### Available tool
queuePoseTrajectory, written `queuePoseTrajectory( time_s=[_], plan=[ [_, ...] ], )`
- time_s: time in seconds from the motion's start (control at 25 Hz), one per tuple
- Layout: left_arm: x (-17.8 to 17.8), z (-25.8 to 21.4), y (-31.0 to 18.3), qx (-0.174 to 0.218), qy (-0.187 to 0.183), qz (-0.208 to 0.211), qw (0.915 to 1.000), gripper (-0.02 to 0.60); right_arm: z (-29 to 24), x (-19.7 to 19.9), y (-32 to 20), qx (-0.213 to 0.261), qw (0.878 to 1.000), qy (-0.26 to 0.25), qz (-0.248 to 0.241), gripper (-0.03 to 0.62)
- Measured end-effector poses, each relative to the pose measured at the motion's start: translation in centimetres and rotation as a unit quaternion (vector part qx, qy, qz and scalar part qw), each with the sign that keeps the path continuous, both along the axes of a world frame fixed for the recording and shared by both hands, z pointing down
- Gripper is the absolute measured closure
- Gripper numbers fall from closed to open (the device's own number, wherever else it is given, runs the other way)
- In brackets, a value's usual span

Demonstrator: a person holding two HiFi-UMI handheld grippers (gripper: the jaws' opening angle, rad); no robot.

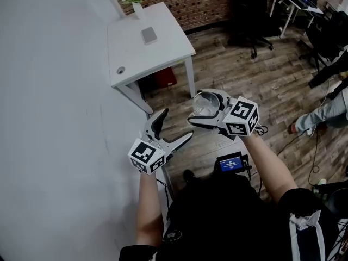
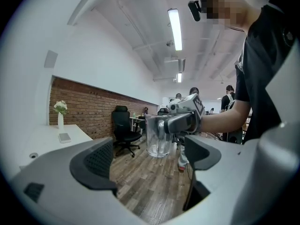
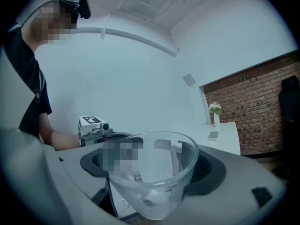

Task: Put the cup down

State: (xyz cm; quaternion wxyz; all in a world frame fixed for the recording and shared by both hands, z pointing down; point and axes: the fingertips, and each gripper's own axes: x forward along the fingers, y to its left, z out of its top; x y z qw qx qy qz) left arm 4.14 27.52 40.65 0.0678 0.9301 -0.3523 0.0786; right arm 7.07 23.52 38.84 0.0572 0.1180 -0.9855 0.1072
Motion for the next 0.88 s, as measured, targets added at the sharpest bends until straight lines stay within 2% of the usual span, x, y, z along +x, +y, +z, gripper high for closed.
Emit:
queuePoseTrajectory(
  time_s=[0.48,0.68,0.88],
  plan=[
    [0.3,0.3,-0.4,-0.012,0.012,0.003,0.9999,0.098,0.2,0.5,-0.6,-0.008,1.0,-0.002,0.002,0.143],
    [0.9,1.2,-0.7,-0.033,0.007,0.0,0.9994,0.098,0.4,1.4,-0.9,-0.014,1.0,-0.004,0.003,0.143],
    [2.2,1.2,-1.7,-0.037,0.006,-0.007,0.9993,0.098,0.7,3.5,-2.0,-0.018,1.0,-0.009,0.006,0.143]
  ],
)
